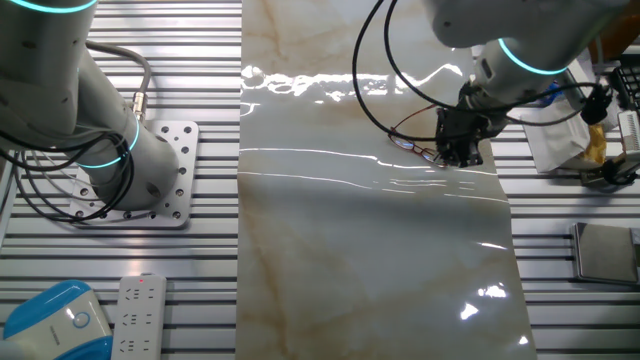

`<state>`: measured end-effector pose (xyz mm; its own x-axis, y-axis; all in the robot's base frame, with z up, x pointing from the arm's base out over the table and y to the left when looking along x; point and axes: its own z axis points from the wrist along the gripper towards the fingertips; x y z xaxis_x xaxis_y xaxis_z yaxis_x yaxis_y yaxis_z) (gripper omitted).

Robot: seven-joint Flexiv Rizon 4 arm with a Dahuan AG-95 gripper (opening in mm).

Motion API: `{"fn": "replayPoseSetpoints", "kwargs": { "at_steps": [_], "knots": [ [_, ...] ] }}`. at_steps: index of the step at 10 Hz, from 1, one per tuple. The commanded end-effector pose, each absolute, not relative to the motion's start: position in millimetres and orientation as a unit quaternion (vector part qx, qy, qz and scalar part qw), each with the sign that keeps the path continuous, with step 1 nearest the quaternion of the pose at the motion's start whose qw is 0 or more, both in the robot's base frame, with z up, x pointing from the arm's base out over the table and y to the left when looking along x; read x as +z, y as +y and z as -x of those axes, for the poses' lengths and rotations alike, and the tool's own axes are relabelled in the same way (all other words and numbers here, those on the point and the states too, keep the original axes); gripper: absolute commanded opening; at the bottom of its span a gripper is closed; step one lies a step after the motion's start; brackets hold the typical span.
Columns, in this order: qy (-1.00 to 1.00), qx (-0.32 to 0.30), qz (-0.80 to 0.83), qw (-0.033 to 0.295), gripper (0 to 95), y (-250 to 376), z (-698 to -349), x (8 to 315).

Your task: Unfold the leg of the glasses (with one hand)

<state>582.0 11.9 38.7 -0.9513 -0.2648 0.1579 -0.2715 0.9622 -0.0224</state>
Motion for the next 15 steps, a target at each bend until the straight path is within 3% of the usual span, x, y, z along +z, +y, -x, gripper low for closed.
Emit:
{"fn": "replayPoseSetpoints", "kwargs": {
  "at_steps": [1,9,10,15],
  "knots": [
    [-0.984,0.026,-0.166,0.064,0.0,8.7,-576.1,36.4],
    [-0.956,0.068,-0.281,0.050,0.0,6.4,-569.1,35.6],
    [-0.952,0.079,-0.292,0.050,19.0,6.3,-567.5,36.3],
    [-0.939,0.087,-0.330,0.036,19.0,4.9,-562.3,35.7]
  ]
}}
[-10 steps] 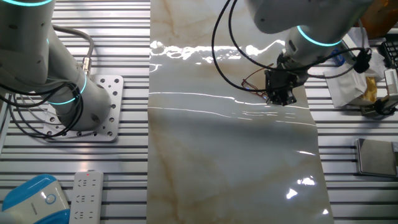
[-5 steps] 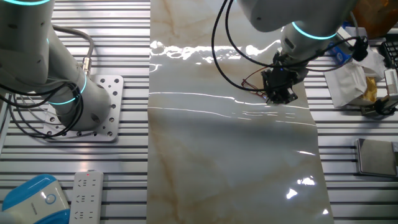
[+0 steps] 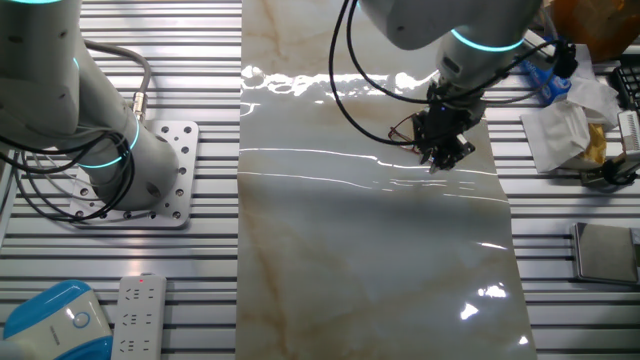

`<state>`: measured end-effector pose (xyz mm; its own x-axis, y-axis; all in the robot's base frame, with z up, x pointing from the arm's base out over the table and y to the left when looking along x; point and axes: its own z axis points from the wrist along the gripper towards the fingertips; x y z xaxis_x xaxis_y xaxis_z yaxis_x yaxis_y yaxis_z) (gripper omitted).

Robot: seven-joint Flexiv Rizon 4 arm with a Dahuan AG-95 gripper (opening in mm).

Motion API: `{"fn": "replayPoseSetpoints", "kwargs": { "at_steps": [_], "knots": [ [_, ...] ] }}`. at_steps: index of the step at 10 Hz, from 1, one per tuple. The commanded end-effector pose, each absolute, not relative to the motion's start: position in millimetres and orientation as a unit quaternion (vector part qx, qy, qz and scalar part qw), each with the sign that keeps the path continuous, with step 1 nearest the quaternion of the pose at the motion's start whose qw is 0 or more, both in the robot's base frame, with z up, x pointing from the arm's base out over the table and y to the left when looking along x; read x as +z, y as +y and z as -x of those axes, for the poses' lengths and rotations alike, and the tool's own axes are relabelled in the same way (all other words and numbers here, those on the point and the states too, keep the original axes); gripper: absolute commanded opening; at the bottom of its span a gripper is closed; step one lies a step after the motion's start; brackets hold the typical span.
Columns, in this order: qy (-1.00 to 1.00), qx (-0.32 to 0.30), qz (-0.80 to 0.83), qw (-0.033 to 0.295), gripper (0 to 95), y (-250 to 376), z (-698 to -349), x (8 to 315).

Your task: Unfold the leg of the glasses (with one hand)

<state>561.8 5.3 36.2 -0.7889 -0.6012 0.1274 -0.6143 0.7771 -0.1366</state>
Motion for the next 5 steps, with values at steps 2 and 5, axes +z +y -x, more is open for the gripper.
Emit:
{"fn": "replayPoseSetpoints", "kwargs": {
  "at_steps": [2,5],
  "knots": [
    [-0.929,0.091,-0.357,0.031,19.0,5.0,-562.2,35.8],
    [-0.912,0.092,-0.399,0.026,19.0,5.2,-562.2,35.7]
  ]
}}
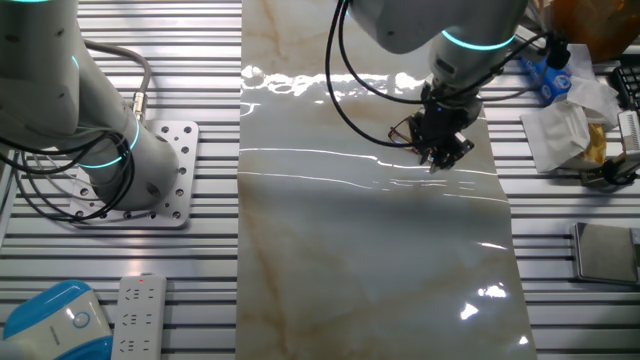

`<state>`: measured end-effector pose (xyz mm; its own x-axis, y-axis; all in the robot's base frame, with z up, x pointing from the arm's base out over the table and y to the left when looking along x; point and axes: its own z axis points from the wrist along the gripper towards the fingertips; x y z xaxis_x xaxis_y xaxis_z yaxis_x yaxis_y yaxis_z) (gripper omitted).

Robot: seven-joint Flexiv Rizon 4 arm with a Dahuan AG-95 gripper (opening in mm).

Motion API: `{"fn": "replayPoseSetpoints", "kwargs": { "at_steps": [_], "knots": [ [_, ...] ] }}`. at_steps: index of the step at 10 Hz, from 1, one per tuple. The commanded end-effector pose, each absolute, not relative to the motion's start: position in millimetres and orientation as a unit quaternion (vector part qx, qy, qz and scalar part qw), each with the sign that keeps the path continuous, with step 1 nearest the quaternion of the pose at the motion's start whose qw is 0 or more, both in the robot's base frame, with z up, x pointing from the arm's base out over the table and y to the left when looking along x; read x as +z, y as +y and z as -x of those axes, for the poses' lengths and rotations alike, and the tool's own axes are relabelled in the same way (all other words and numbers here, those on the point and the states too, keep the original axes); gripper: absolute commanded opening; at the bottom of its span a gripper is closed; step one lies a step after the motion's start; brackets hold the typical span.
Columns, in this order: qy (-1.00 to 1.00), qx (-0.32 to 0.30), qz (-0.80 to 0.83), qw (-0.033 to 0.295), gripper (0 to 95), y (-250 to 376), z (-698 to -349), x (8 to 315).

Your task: Unfold the leg of the glasses (with one hand)

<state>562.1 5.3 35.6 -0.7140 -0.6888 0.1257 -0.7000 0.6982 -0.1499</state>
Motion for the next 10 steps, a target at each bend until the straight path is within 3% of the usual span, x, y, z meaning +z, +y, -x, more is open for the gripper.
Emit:
{"fn": "replayPoseSetpoints", "kwargs": {
  "at_steps": [1,3,4,10],
  "knots": [
    [-0.909,0.087,-0.407,0.025,19.0,5.3,-562.2,35.6],
    [-0.908,0.060,-0.414,0.026,19.0,5.3,-562.1,35.7],
    [-0.909,0.048,-0.414,0.025,0.0,5.4,-562.1,35.6],
    [-0.888,0.045,-0.458,0.028,0.0,18.9,-560.5,32.4]
  ]
}}
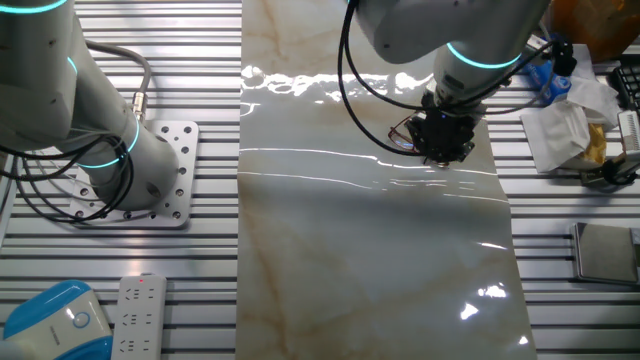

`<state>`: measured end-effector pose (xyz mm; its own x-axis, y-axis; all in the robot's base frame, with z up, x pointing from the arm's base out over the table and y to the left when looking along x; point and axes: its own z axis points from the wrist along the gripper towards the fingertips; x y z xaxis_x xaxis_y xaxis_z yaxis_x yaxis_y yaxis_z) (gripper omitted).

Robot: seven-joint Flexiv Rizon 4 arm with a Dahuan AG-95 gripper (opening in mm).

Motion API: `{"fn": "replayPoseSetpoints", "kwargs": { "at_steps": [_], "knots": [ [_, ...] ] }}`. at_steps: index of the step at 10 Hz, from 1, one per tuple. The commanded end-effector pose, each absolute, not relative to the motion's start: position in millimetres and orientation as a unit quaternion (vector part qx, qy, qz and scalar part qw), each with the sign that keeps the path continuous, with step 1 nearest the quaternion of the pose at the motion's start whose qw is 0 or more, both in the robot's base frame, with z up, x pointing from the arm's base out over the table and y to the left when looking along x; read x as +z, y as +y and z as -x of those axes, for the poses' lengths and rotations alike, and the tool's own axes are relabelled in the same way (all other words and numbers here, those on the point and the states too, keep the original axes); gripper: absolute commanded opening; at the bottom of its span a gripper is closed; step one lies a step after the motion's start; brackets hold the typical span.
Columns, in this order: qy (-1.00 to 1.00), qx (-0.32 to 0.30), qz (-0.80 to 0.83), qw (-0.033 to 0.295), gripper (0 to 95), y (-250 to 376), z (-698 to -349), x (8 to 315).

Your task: Unfold the leg of the glasses (with one hand)

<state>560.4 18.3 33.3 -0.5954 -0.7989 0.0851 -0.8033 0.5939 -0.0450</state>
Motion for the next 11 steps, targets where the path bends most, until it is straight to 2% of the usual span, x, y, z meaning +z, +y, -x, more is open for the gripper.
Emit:
{"fn": "replayPoseSetpoints", "kwargs": {
  "at_steps": [1,11],
  "knots": [
    [-0.876,0.045,-0.480,0.029,19.0,20.1,-559.9,32.5],
    [-0.824,0.046,-0.563,0.028,19.0,28.7,-550.9,36.9]
  ]
}}
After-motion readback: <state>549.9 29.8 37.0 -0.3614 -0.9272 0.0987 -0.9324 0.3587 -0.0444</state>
